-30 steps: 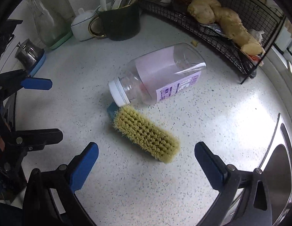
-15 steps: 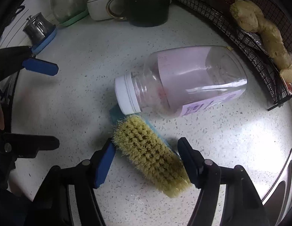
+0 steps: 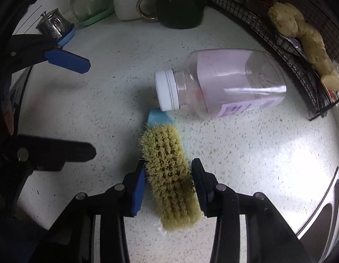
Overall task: Collect trash
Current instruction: 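Close the right tool on the yellow scrub brush, then grasp the pink-labelled plastic bottle with the left tool while the right tool holds the brush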
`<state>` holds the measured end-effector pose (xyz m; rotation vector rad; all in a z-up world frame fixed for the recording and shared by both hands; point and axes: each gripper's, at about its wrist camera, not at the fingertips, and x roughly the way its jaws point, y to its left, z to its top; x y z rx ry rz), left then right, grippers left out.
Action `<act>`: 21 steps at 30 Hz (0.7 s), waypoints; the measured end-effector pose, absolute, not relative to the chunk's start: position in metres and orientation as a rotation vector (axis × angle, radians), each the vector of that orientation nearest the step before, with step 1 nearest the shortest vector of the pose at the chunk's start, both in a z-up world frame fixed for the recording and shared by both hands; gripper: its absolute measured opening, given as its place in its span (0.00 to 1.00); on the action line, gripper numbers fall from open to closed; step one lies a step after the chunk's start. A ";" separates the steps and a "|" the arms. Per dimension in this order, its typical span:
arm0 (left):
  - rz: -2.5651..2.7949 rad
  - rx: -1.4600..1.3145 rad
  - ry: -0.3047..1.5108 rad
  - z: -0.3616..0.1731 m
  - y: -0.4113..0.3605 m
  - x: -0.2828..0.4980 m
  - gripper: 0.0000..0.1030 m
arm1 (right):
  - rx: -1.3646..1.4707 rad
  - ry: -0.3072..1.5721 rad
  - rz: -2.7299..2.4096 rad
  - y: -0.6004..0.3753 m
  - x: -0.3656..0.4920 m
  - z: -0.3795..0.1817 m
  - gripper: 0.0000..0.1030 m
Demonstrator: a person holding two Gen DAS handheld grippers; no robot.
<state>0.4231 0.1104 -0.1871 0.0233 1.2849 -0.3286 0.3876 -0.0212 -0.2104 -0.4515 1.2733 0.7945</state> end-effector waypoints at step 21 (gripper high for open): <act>-0.521 0.233 1.249 -0.187 0.059 0.510 1.00 | -0.109 1.311 0.399 -0.129 0.391 -0.178 0.36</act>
